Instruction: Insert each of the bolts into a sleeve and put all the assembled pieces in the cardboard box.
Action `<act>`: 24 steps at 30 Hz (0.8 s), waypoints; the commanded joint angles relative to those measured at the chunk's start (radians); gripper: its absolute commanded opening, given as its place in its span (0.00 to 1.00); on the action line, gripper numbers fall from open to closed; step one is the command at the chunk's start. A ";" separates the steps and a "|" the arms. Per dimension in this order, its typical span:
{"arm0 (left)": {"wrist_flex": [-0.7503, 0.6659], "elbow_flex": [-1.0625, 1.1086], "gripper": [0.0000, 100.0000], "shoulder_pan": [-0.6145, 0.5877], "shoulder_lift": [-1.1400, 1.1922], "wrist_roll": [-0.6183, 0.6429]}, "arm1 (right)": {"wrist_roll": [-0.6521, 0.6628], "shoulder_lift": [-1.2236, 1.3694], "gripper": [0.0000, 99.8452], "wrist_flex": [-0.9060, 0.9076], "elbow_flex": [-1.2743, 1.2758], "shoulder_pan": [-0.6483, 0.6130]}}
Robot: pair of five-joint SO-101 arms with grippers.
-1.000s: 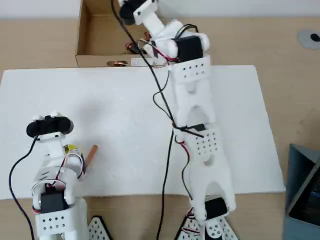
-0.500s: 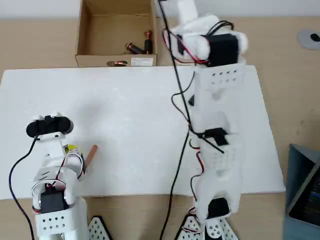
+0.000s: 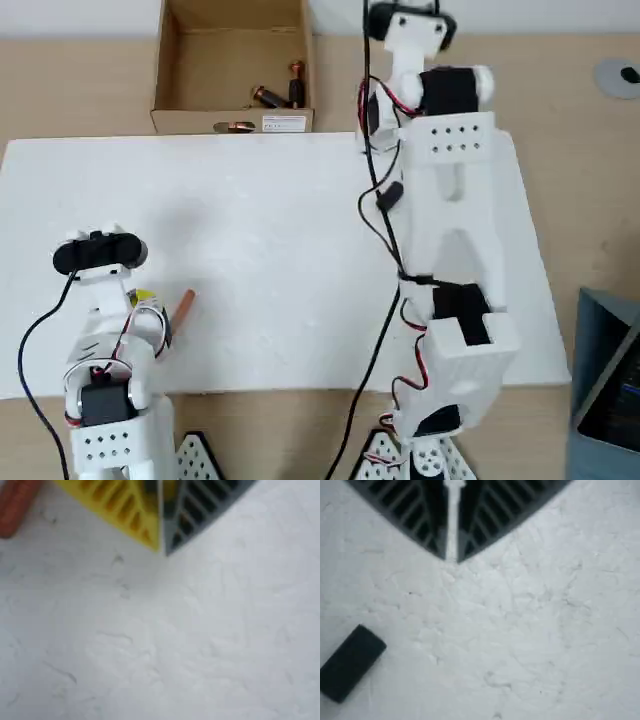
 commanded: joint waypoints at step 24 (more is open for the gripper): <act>-0.011 -0.005 0.00 0.005 -0.007 -0.002 | -0.261 0.179 0.05 -0.103 0.085 0.051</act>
